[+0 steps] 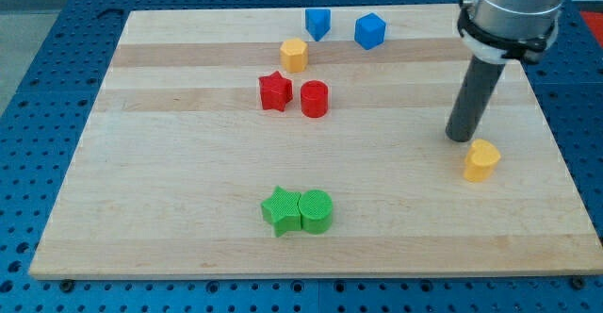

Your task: Push yellow heart down towards bottom right

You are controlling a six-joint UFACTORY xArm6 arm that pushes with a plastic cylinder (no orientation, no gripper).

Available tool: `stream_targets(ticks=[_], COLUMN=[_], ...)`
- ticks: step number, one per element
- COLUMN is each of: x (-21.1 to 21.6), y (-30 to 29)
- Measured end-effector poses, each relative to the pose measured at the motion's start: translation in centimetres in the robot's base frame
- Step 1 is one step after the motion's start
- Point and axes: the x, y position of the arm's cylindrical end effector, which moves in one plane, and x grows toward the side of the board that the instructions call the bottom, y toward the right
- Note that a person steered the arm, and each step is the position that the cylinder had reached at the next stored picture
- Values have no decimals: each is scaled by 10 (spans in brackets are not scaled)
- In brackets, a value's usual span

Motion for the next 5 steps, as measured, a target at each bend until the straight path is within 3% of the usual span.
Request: stream_targets(ticks=[3,4,5], x=[85,65,8], y=[27,26,16])
